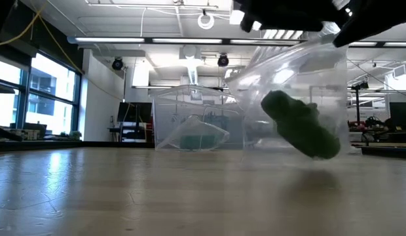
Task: Roll bandage
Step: Close the transparent zip bag containing the green bandage
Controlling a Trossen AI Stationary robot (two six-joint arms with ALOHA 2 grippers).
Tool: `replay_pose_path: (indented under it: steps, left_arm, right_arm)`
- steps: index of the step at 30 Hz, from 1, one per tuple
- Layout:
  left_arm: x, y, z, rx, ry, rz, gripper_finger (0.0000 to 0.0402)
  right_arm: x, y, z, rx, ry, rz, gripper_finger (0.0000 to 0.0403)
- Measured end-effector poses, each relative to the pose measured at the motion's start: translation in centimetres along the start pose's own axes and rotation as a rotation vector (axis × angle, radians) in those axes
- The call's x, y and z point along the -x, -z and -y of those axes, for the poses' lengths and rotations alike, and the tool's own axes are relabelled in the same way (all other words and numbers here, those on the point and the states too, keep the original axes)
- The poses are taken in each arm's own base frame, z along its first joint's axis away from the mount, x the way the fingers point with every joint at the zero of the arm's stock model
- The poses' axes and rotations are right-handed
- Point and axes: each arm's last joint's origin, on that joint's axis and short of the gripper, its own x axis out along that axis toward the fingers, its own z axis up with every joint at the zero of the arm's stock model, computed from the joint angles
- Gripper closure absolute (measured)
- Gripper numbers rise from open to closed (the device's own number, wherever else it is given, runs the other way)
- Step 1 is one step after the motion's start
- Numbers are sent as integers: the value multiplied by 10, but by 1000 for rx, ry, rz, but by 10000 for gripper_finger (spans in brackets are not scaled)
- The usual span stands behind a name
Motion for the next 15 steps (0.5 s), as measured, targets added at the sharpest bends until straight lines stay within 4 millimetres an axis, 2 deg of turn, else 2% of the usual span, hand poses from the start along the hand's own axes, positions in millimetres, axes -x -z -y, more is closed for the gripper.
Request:
replay_pose_path:
  steps: [3, 6, 15]
  left_arm:
    - [-11, 9, 11, -86, -29, 32, 241]
    - [-19, 16, 15, -98, -70, 46, 253]
    - [-23, 20, 12, -63, -78, 39, 348]
  right_arm:
    - [0, 0, 0, 1, -4, -1, 402]
    - [0, 0, 0, -2, -3, 2, 402]
    - [0, 0, 0, 0, -1, 0, 403]
